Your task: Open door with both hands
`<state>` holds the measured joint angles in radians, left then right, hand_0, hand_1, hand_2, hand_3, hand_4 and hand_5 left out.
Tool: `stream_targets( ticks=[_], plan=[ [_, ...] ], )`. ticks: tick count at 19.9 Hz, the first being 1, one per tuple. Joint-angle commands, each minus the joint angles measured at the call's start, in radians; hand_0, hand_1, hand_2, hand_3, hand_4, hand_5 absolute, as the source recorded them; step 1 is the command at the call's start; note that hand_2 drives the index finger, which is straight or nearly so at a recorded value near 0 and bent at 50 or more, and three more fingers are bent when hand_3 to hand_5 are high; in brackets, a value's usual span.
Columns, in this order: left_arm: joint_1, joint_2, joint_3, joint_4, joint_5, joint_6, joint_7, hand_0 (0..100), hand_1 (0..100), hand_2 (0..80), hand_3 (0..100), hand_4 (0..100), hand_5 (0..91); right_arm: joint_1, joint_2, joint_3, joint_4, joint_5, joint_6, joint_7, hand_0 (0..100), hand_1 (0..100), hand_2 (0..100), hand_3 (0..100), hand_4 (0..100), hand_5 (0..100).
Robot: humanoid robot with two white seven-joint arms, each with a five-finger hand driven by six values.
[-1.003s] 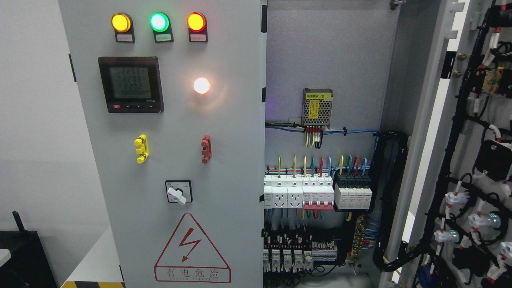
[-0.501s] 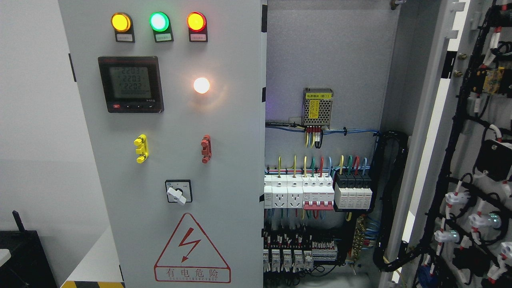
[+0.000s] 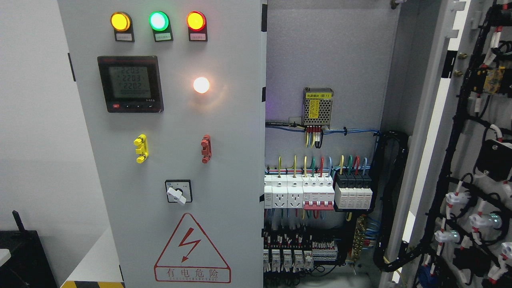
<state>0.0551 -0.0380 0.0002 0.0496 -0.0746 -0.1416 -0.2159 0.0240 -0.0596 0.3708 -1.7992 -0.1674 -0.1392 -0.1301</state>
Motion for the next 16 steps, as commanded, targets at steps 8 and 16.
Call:
stream_targets(
  ticks=[8,16],
  plan=[
    [0.0,0.0,-0.012,0.001,0.001,0.0,0.0,12,39,0.0,0,0,0.0,-0.259,0.006,-0.01,0.202,-0.109,0.072,0.004,12,39,0,0,0,0],
    [0.0,0.0,-0.012,0.001,-0.001,0.0,0.0,12,39,0.0,0,0,0.0,-0.311,0.001,-0.009,0.311,-0.113,0.072,0.049,12,39,0,0,0,0]
  ],
)
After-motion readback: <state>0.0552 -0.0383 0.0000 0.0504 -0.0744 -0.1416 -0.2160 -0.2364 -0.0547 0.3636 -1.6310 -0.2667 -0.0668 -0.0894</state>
